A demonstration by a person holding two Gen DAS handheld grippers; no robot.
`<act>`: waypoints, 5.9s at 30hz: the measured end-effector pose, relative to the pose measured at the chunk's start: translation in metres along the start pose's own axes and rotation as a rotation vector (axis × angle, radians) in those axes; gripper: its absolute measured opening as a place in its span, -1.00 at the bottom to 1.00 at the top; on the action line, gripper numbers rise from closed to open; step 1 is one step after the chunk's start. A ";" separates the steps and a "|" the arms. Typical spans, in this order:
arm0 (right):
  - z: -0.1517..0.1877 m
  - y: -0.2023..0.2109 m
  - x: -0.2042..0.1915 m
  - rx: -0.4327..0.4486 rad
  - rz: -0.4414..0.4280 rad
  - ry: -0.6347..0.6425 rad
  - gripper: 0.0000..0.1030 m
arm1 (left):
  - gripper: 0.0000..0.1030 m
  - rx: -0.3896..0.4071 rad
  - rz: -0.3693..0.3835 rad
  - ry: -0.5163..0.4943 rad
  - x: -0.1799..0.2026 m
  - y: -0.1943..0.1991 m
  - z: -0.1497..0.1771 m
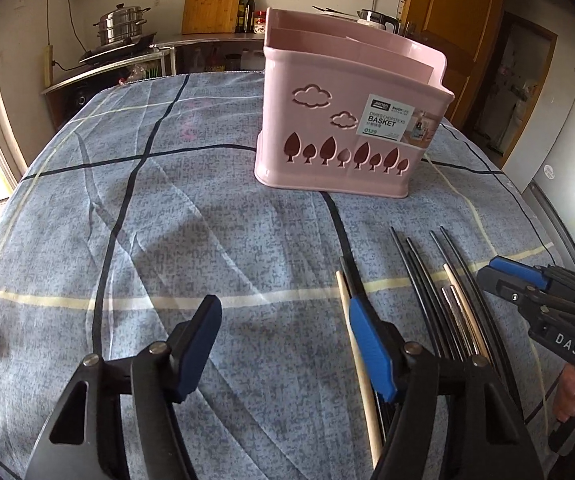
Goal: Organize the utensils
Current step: 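Lower the right gripper onto a black chopstick and close it while the left gripper grasps another chopstick, then lift the held chopsticks upright and carry both grippers over the pink basket, then lower the chopsticks into the basket compartments and open both grippers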
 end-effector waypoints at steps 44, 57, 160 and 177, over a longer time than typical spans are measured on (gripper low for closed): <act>-0.016 -0.019 0.003 -0.051 0.002 0.016 -0.78 | -0.76 -0.111 -0.005 -0.180 0.073 -0.041 -0.043; -0.019 -0.011 0.004 -0.055 -0.026 0.000 -0.87 | -0.90 -0.099 0.074 -0.181 0.087 -0.030 -0.050; -0.196 0.126 -0.057 0.398 -0.154 0.058 -0.71 | -0.39 0.368 0.138 -0.048 -0.022 0.156 -0.207; -0.104 0.176 -0.035 0.472 -0.135 0.056 -0.68 | -0.04 0.445 0.173 -0.052 -0.010 0.189 -0.105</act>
Point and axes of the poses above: each gripper's, at about its wrist camera, not at the fingertips, and y roughly against the way its jaws point, x to its right, z to its underside, the point moved 7 cm from there along -y, roughly the way its jaws point, and after that the axes turned 11 degrees about -x, right-handed, at the moved point
